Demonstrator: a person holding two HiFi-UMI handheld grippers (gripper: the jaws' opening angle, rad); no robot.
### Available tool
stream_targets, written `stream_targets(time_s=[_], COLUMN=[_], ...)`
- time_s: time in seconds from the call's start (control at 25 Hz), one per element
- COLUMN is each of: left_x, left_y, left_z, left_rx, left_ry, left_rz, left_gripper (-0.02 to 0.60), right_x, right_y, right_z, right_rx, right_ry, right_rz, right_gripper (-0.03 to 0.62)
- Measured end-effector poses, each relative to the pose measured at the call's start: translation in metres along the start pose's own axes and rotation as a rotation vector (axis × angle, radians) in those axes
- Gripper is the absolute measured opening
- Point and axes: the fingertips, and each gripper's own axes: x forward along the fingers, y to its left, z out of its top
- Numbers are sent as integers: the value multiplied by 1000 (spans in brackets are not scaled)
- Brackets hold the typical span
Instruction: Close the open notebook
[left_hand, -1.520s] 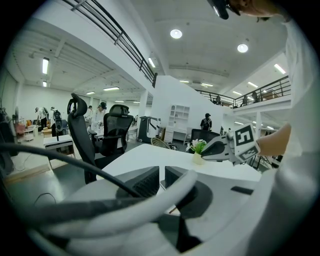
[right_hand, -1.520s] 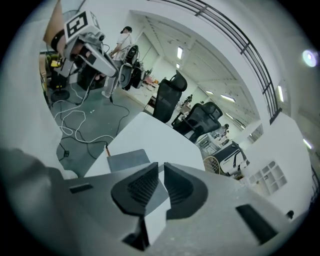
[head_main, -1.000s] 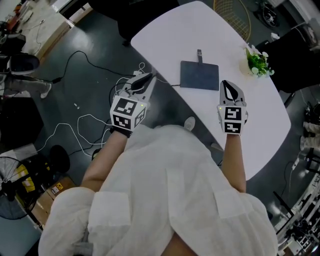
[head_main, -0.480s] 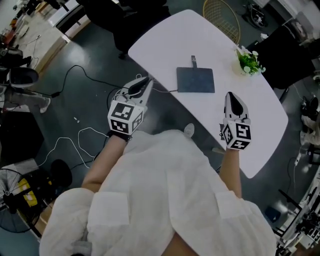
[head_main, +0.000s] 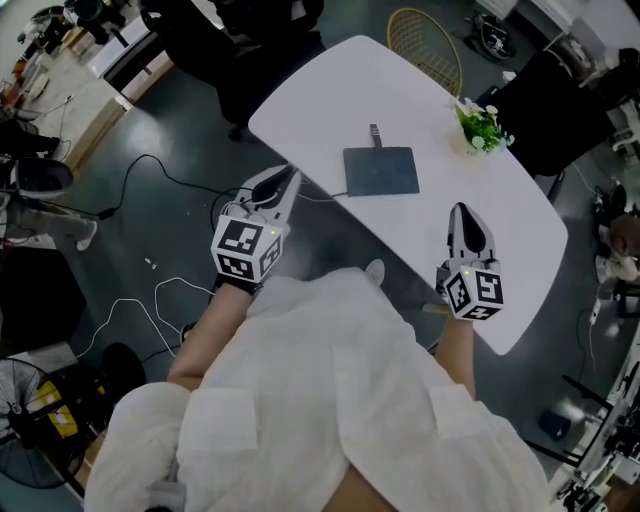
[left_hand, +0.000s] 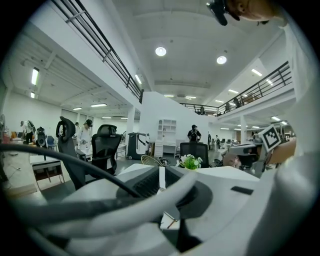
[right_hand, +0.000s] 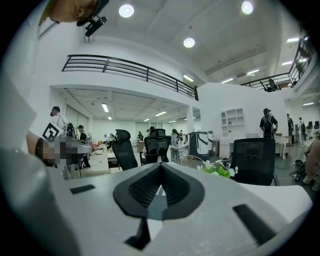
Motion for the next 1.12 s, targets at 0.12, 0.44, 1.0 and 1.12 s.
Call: stream_targets(time_s=[0.12,0.44,1.0,1.12], left_x=[0,-4,4,8], left_y=[-2,0,8,10], left_z=[11,18,14,14], left_rx=[13,28,22,22], left_ry=[-27,-36,-18,-15], left_rz=[-6,2,28,30], left_gripper=[31,31,31,31], right_x=[-4,-1,21,26], right_y=[-2,0,-1,-4], right_z=[1,-2,-7,-7], right_rx=[2,-18,-28,-26], right_ry=[1,23,47,48], right_rz=[-6,4,41,44], right_gripper=[2,2,2,2])
